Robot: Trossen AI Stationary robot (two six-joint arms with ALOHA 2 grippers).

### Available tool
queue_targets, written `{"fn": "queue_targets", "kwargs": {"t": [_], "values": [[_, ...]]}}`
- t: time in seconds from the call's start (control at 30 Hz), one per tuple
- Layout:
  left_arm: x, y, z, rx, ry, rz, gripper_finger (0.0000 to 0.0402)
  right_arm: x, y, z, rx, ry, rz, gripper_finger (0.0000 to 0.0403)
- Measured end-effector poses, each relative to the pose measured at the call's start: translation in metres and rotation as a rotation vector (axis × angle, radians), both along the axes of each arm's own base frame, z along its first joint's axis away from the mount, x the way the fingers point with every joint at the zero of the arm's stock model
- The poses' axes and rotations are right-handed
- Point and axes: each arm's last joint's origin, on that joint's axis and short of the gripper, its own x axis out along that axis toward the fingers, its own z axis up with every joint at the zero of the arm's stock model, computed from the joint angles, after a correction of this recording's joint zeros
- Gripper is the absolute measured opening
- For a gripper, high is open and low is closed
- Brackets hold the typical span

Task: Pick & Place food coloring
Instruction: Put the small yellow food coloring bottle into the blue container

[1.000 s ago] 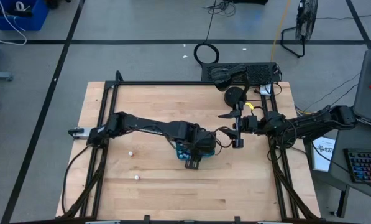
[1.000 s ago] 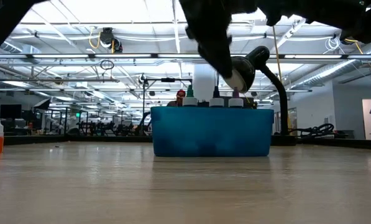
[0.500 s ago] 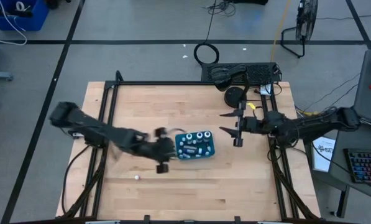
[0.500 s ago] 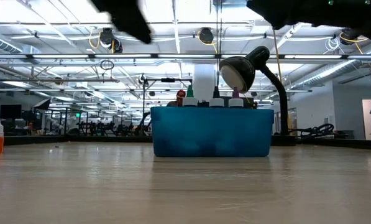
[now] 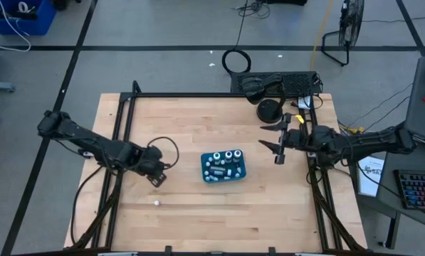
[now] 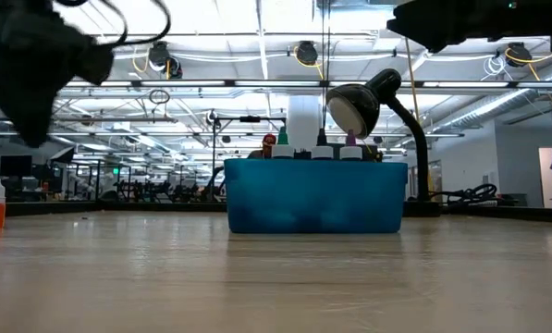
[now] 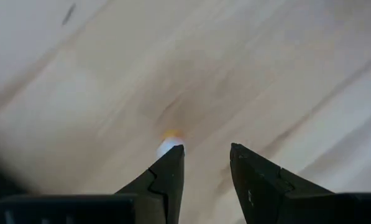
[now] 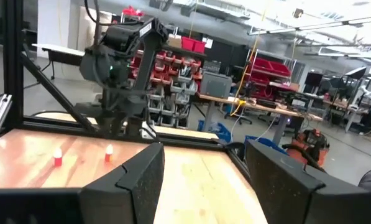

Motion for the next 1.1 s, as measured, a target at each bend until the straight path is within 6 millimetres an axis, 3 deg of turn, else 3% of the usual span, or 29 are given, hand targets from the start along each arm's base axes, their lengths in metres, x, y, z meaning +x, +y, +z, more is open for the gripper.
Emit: {"fn": "queue_targets", "kwargs": {"t": [0.1,0.43,0.8,1.1], "values": [[-0.008,0.003,-0.003,0.0,0.101,0.049,0.0131,0.002,0.0,-0.002,0.001,0.013,0.001,0.0212],[-0.005,0.005,-0.004,0.002,0.103,0.087,0.0131,-0.002,0.0,-0.02,-0.002,-0.04,0.0,0.0212],[0.005,0.0,-0.03,-0.015,0.212,0.1,0.0133,-0.006,0.0,-0.024,-0.002,-0.129,0.0,0.0212],[0.008,-0.001,-0.045,0.02,0.285,0.106,0.019,-0.006,0.0,-0.024,-0.002,-0.129,0.0,0.0212]]}}
